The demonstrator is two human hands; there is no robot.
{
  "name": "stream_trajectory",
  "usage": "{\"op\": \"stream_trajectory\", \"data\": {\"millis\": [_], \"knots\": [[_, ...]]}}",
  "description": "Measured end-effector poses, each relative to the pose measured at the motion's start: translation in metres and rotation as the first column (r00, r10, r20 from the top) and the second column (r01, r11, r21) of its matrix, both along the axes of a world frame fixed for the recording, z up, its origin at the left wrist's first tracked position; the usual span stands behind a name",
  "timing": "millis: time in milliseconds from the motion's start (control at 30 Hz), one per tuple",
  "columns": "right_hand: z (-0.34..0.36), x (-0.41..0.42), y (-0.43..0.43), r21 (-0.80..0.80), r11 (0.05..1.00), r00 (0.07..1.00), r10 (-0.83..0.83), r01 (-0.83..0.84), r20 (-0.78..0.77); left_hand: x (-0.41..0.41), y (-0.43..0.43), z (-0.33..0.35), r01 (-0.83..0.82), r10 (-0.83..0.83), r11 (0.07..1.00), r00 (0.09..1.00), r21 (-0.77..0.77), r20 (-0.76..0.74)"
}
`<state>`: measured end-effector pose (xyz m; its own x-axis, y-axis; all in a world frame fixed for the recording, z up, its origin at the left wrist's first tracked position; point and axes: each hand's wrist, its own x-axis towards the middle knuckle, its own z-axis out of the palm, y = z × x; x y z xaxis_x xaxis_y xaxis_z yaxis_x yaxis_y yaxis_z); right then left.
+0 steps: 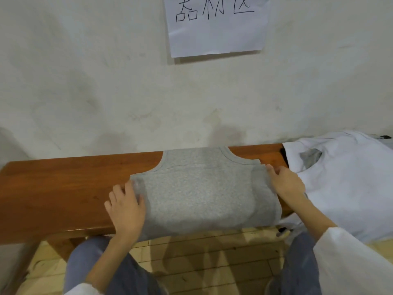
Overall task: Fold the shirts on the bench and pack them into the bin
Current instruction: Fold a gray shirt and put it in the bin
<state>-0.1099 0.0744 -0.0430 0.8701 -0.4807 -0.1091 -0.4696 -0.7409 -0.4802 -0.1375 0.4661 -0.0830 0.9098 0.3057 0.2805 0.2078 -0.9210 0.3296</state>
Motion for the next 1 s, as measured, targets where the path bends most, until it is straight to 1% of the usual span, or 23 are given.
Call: {"op": "stream_trajectory", "data": {"millis": [33,67,133,167,233,267,300,333,367,400,433,467,500,533,567,633,667,767,867,933,1000], "knots": [[0.001,-0.011,-0.002,-0.027,1.0,0.999,0.0,-0.001,-0.047,-0.013,-0.004,-0.001,0.039,-0.039,0.999,0.999,0.008,0.027],[0.0,-0.022,-0.003,-0.04,0.999,0.997,0.001,-0.004,-0.079,-0.026,-0.009,0.0,0.089,-0.087,0.996,0.995,-0.033,0.04],[-0.005,-0.044,-0.004,-0.044,0.999,0.995,0.004,-0.009,-0.104,-0.049,-0.019,-0.001,0.174,-0.169,0.968,0.985,-0.18,0.042],[-0.008,-0.053,-0.004,-0.036,0.999,0.995,0.001,-0.005,-0.099,-0.059,-0.025,-0.002,0.182,-0.178,0.949,0.983,-0.256,0.038],[-0.011,-0.074,-0.001,0.007,1.0,0.996,-0.008,0.008,-0.085,-0.079,-0.034,-0.006,0.109,-0.118,0.906,0.993,-0.41,0.004],[-0.013,-0.083,0.001,0.034,0.999,0.996,-0.016,0.019,-0.089,-0.086,-0.036,-0.012,0.025,-0.056,0.867,0.997,-0.498,-0.048],[-0.016,-0.092,0.003,0.068,0.997,0.996,-0.027,0.033,-0.087,-0.091,-0.036,-0.016,-0.068,0.001,0.804,0.994,-0.591,-0.113],[-0.02,-0.099,0.006,0.113,0.992,0.996,-0.041,0.049,-0.074,-0.095,-0.035,-0.019,-0.16,0.038,0.714,0.981,-0.682,-0.191],[-0.026,-0.103,0.008,0.177,0.982,0.997,-0.062,0.07,-0.053,-0.096,-0.032,-0.02,-0.244,0.062,0.585,0.964,-0.773,-0.258],[-0.03,-0.106,0.011,0.25,0.964,0.996,-0.087,0.092,-0.031,-0.095,-0.029,-0.021,-0.322,0.084,0.422,0.945,-0.848,-0.317],[-0.033,-0.107,0.014,0.331,0.937,0.993,-0.114,0.114,-0.019,-0.093,-0.025,-0.019,-0.382,0.076,0.234,0.924,-0.894,-0.375],[-0.036,-0.108,0.016,0.412,0.901,0.99,-0.142,0.135,-0.015,-0.093,-0.022,-0.015,-0.422,0.026,0.048,0.907,-0.905,-0.421],[-0.038,-0.108,0.018,0.485,0.859,0.984,-0.177,0.164,-0.019,-0.092,-0.017,-0.013,-0.444,-0.031,-0.091,0.896,-0.891,-0.443],[-0.039,-0.109,0.02,0.546,0.815,0.977,-0.212,0.195,-0.032,-0.09,-0.013,-0.012,-0.443,-0.068,-0.167,0.897,-0.881,-0.438],[-0.039,-0.111,0.021,0.601,0.77,0.969,-0.243,0.216,-0.038,-0.089,-0.01,-0.009,-0.436,-0.097,-0.192,0.9,-0.879,-0.425],[-0.038,-0.115,0.021,0.68,0.697,0.96,-0.276,0.228,-0.04,-0.088,-0.006,-0.006,-0.446,-0.119,-0.182,0.895,-0.876,-0.43],[-0.036,-0.117,0.021,0.694,0.686,0.964,-0.26,0.219,-0.047,-0.089,-0.005,-0.005,-0.459,-0.117,-0.181,0.888,-0.87,-0.444],[-0.032,-0.122,0.016,0.663,0.725,0.978,-0.2,0.186,-0.056,-0.091,-0.002,0.002,-0.479,-0.089,-0.187,0.878,-0.858,-0.47],[-0.028,-0.122,0.012,0.632,0.755,0.973,-0.23,0.176,0.003,-0.09,0.003,0.003,-0.406,-0.016,-0.173,0.912,-0.897,-0.41],[-0.024,-0.123,0.012,0.627,0.765,0.969,-0.239,0.15,0.06,-0.092,0.005,0.006,-0.355,0.034,-0.11,0.932,-0.928,-0.361],[-0.02,-0.124,0.014,0.646,0.75,0.963,-0.254,0.14,0.086,-0.093,0.007,0.012,-0.32,0.055,-0.012,0.946,-0.947,-0.32]]}}
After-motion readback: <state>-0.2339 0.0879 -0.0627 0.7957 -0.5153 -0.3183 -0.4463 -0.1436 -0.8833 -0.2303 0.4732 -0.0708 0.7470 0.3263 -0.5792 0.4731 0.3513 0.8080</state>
